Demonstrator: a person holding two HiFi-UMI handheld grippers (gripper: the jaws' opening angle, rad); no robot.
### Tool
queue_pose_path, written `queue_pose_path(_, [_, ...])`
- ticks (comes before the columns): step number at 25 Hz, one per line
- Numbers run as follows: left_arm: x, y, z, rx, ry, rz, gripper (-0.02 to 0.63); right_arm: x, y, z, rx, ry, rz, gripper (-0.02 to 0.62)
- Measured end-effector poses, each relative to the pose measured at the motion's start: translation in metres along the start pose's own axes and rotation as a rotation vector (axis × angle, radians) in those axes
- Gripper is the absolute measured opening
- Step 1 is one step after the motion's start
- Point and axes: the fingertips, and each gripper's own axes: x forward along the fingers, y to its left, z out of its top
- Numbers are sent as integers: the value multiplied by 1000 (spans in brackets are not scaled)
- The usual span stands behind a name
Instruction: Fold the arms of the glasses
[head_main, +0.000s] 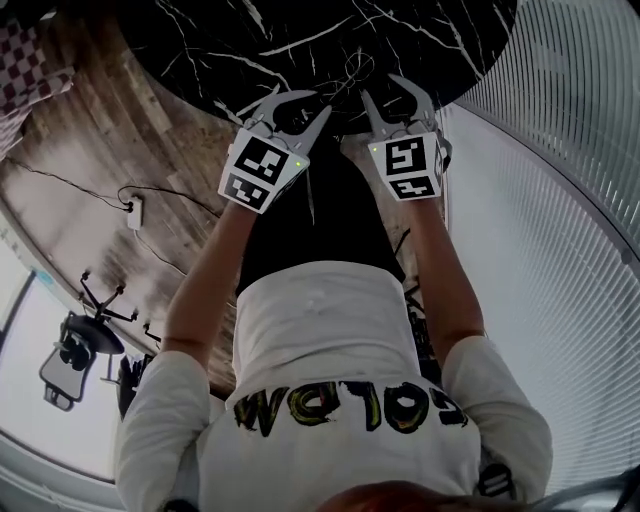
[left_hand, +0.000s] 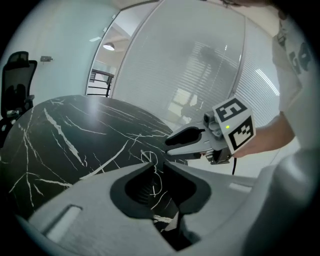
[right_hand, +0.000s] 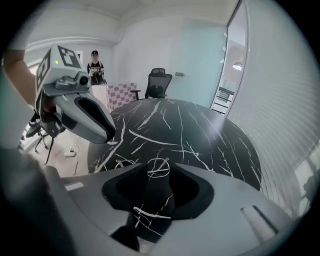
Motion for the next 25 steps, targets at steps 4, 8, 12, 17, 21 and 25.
queue_pose_path(4, [-26,-10,24,-41,-63,34,54,-40,2,33,102,-105,40,138])
queue_pose_path(8, [-60,-22,51,-99,-132,58,54,-82,8,71,190,-203,93,137])
queue_pose_path(12, [-90,-31,79,-142,-209,98,54,-115,15,106,214,-280,134,137])
queue_pose_path(17, [-123,-51,117,-180,-305,97,54,-160,26,148,253,-377,187,137])
queue_pose_path(21, [-145,-63,147,-161,-355,100,54,-191,31,178,274,-438,211,132])
queue_pose_path(25, [-164,-67,168,-164,-401,110,54,-216,33,206,280,-504,219,106])
